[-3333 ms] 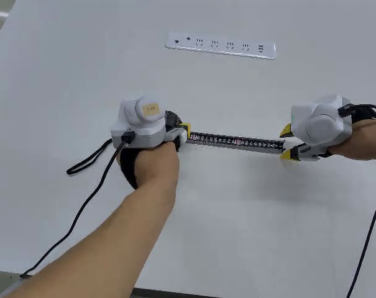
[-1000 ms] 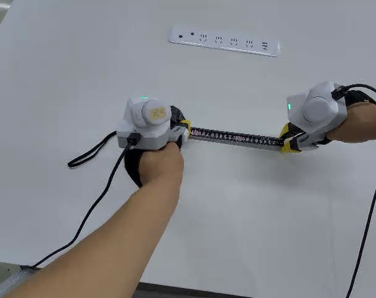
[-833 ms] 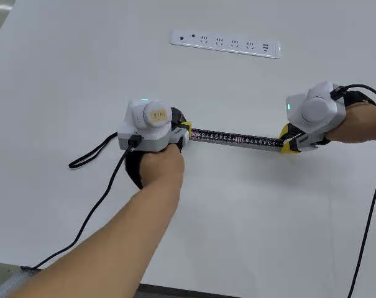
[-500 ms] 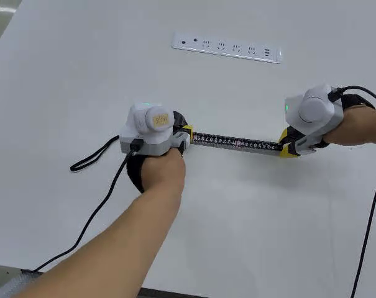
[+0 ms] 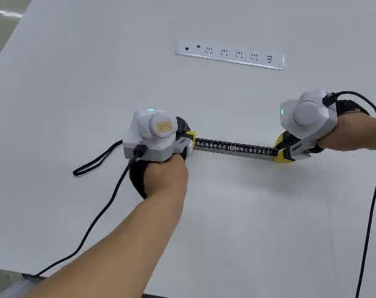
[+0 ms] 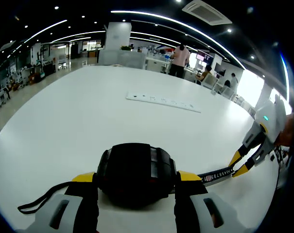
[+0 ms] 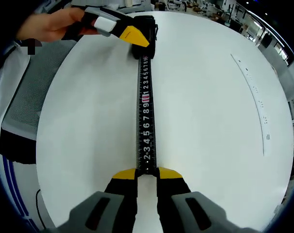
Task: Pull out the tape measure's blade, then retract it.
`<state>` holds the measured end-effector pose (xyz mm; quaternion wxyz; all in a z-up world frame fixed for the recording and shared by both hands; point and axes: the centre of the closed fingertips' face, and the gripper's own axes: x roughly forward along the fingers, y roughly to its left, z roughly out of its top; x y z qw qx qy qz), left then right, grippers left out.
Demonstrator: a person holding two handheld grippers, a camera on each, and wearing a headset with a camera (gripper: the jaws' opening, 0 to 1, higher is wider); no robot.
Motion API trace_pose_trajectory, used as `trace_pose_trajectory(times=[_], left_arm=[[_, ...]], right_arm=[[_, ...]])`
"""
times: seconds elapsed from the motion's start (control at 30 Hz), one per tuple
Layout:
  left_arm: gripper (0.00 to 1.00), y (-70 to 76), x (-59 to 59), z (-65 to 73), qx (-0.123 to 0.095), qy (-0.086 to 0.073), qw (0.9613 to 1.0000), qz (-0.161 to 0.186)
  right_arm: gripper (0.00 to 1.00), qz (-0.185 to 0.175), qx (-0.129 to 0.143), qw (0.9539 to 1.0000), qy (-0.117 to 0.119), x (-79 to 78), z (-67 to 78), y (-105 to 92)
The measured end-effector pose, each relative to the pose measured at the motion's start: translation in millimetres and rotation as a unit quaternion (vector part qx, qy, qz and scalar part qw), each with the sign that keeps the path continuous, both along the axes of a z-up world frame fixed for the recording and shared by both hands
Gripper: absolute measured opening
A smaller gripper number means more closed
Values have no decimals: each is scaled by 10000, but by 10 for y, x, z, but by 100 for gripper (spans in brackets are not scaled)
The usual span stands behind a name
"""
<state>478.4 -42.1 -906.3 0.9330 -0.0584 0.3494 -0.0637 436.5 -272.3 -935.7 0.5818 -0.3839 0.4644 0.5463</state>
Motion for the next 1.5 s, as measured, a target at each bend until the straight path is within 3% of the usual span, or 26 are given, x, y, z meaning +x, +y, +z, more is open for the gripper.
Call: trace_pose_trajectory(times=[0.83, 1.5], left_arm=[[61, 5, 12, -23, 6, 8, 10000, -30], [61, 8, 17, -25, -1, 7, 10000, -37]], right_arm=[[13, 49, 98, 9999, -34, 45, -6, 267], [13, 134, 229, 9995, -156, 70, -20, 591]])
